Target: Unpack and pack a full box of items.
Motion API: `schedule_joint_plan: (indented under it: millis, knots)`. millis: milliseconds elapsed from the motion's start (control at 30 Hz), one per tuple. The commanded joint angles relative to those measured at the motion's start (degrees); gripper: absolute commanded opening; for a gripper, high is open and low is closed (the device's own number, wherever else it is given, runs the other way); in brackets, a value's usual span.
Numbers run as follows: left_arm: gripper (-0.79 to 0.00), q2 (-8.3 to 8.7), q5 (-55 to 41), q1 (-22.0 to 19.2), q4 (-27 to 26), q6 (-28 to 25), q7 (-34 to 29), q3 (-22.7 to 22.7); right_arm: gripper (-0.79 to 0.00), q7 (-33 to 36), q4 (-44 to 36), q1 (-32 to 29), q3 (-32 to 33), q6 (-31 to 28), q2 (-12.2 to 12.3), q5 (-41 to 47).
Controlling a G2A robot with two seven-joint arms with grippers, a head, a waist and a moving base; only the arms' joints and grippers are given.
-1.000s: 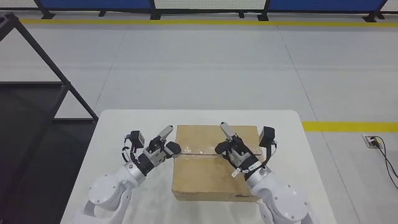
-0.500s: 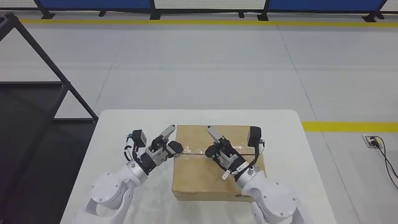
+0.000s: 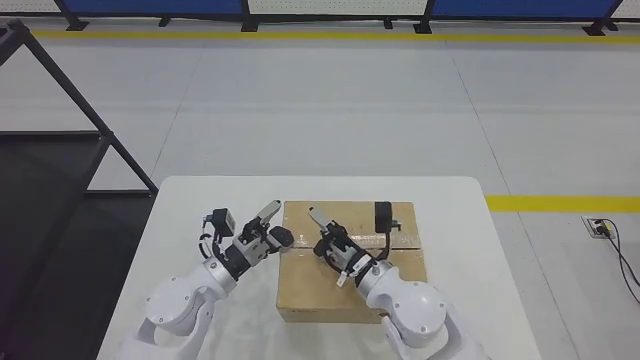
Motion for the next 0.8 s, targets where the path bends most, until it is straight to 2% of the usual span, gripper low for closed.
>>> schedule_joint_plan:
  millis: [0,467,767]
  knots:
    - [0.0,-0.01,0.08,-0.04,-0.02,0.0,0.11,0.0,0.0,-0.36,-0.29,-0.55,0.41,-0.01,0.05,-0.04]
    - [0.0,-0.08,-0.09,0.05,-0.03,-0.13,0.17,-0.12,0.0,-4.76,-6.32,-7.59,8.82,1.87,1.0,2.91]
    - [0.0,-0.07,0.12,0.4,-0.42,-0.15,0.37,-0.33,0.0,-6.49,-9.07,-12.08,13.77,-0.05,1.58,4.26]
